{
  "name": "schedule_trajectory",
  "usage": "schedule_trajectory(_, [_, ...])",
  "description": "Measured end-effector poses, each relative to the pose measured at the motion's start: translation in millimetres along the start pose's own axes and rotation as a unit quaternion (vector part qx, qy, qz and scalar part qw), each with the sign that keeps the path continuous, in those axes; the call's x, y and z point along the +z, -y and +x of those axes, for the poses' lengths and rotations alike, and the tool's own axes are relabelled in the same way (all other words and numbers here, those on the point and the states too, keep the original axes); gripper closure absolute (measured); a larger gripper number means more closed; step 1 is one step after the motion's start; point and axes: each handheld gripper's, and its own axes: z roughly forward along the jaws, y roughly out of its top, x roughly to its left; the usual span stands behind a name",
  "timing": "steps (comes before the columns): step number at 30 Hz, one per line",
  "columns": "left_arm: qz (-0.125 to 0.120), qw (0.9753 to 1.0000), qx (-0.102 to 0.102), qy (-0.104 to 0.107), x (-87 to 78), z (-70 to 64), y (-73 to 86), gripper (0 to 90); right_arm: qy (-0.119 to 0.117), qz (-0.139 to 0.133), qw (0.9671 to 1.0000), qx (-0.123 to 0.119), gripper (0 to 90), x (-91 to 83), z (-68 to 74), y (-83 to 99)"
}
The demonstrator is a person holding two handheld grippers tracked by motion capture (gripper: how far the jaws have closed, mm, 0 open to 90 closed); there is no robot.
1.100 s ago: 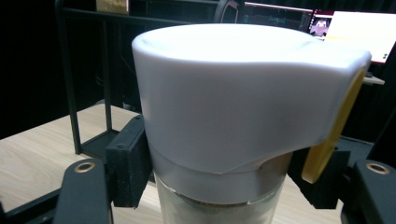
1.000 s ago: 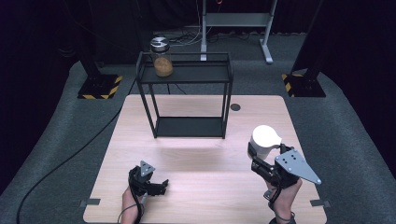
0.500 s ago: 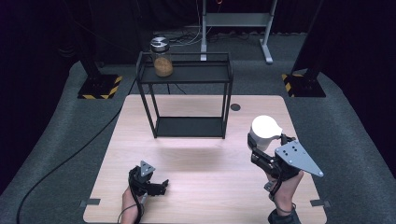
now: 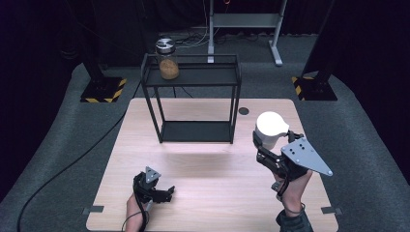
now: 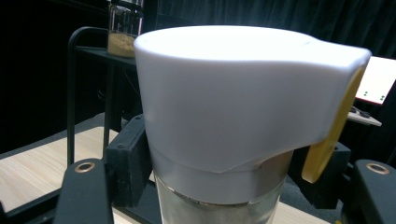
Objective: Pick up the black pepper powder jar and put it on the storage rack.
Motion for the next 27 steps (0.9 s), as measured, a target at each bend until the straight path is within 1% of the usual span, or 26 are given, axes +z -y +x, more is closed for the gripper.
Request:
schedule_trajectory(7, [0.0,1.0,0.0,0.001,0.0,0.4,-0.1,0.3,-0.002,-0.009,0.9999,-0.006,29.4,3.6,-0.7,-7.3])
schedule_trajectory(15, [0.0,1.0,0.0,0.001,0.1,0.3,-0.1,0.3,-0.008,-0.019,0.9998,-0.003,29.4,10.9,-6.2,-15.4])
schedule_trajectory(24, [0.0,1.0,0.0,0.001,0.2,0.5,-0.1,0.3,-0.011,-0.026,0.9995,-0.017,29.5,21.5,-7.3,-26.7])
schedule_trajectory(27, [0.001,1.0,0.0,0.001,0.1,0.5,-0.2,0.4,-0.015,-0.028,0.9994,-0.016,29.5,25.9,-8.0,-28.8])
